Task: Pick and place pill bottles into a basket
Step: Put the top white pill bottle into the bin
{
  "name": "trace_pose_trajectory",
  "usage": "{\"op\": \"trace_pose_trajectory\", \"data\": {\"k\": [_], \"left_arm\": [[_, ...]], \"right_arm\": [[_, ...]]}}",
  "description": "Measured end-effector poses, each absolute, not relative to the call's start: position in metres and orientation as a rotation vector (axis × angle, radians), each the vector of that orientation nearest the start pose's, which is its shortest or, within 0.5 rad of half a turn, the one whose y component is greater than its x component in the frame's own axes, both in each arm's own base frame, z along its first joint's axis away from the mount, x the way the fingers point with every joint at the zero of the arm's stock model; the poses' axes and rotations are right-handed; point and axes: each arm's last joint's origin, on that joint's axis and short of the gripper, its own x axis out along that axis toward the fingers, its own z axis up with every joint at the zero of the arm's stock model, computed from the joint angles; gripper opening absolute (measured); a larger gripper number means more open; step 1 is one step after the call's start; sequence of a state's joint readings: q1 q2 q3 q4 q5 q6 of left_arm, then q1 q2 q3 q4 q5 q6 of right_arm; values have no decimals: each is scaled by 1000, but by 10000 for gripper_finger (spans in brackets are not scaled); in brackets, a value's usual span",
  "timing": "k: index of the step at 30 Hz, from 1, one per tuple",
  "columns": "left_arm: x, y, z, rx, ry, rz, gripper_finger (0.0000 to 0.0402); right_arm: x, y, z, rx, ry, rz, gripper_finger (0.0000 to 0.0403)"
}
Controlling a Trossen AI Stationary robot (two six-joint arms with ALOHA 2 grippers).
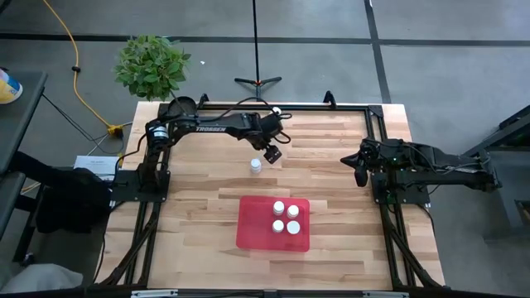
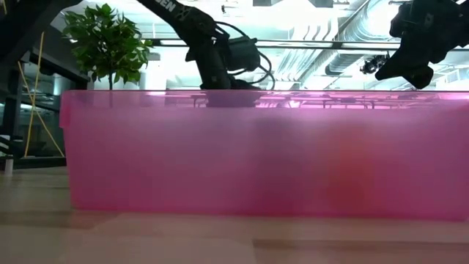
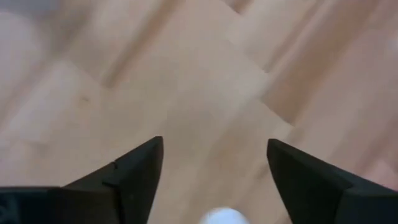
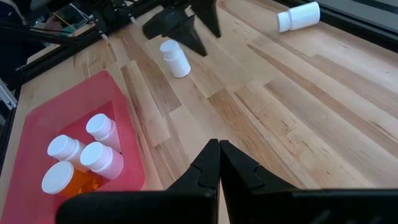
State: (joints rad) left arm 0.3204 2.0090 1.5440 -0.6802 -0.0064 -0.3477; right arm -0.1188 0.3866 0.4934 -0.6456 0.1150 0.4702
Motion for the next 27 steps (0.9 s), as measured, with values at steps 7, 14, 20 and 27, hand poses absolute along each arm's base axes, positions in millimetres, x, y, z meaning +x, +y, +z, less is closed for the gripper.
{"op": "trace_pose_trajectory", "data": {"k": [7,14,20,27], "left_arm": [[389,149,198,-468,1088,559,351],[376,173,198,-532,1100,594,341],[374,190,208,-493,1060,569,348],[381,211,235,-396,945,552,360]], "right_arm": [[94,-15,239,457,476,-351,0],[94,-15,239,457,476,-352,0],[94,-15,239,457,476,-352,0],[94,-15,239,457,476,-352,0]]}}
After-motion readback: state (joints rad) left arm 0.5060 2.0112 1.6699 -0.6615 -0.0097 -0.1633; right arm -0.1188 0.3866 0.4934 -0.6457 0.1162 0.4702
